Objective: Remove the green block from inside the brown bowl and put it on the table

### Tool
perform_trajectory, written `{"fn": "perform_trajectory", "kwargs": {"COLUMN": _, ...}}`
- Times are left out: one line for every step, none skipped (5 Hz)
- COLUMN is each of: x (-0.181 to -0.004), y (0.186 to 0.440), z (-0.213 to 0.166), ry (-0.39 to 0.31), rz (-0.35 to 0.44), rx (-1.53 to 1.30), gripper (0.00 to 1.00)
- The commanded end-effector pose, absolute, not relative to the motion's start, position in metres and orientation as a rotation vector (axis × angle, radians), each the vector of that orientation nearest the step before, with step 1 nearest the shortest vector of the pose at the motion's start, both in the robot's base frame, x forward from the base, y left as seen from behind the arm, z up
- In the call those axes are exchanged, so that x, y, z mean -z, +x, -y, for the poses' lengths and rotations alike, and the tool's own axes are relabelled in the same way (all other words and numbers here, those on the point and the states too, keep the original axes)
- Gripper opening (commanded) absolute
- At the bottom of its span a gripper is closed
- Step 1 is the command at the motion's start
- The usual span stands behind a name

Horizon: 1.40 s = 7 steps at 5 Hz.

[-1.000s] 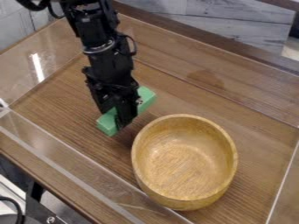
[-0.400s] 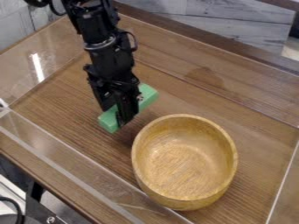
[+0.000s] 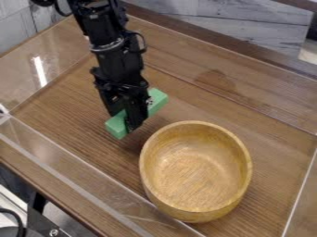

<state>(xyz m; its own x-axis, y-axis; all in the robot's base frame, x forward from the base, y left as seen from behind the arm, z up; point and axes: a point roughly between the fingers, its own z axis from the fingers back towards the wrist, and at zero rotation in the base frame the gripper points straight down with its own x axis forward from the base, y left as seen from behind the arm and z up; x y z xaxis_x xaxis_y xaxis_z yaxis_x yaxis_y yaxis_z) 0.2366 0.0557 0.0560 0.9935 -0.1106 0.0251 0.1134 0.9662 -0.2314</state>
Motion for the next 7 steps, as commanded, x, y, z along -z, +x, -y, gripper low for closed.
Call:
{"fn": "perform_trajectory", "kwargs": {"x": -0.068, "y": 0.249, "z": -0.063, "ry": -0.219, "rz": 0.065, "rx": 0.107, "gripper": 0.00}}
{"fn": "perform_trajectory", "kwargs": {"x": -0.067, "y": 0.250, "z": -0.065, "ry": -0.222, "rz": 0.063, "rx": 0.103, "gripper": 0.00}}
{"fn": "perform_trajectory", "kwargs": {"x": -0.067, "y": 0.251, "z": -0.067, "ry": -0.226, "rz": 0.061, "rx": 0.098, "gripper": 0.00}}
{"fn": "perform_trajectory", "kwargs": {"x": -0.067, "y": 0.251, "z": -0.068, "ry": -0.229, "rz": 0.059, "rx": 0.094, "gripper": 0.00}}
{"fn": "perform_trajectory", "kwargs": {"x": -0.066, "y": 0.252, "z": -0.070, "ry": -0.233, "rz": 0.057, "rx": 0.090, "gripper": 0.00}}
{"fn": "perform_trajectory", "kwargs": {"x": -0.066, "y": 0.253, "z": -0.071, "ry": -0.236, "rz": 0.055, "rx": 0.087, "gripper": 0.00}}
{"fn": "perform_trajectory", "kwargs": {"x": -0.066, "y": 0.253, "z": -0.073, "ry": -0.239, "rz": 0.054, "rx": 0.083, "gripper": 0.00}}
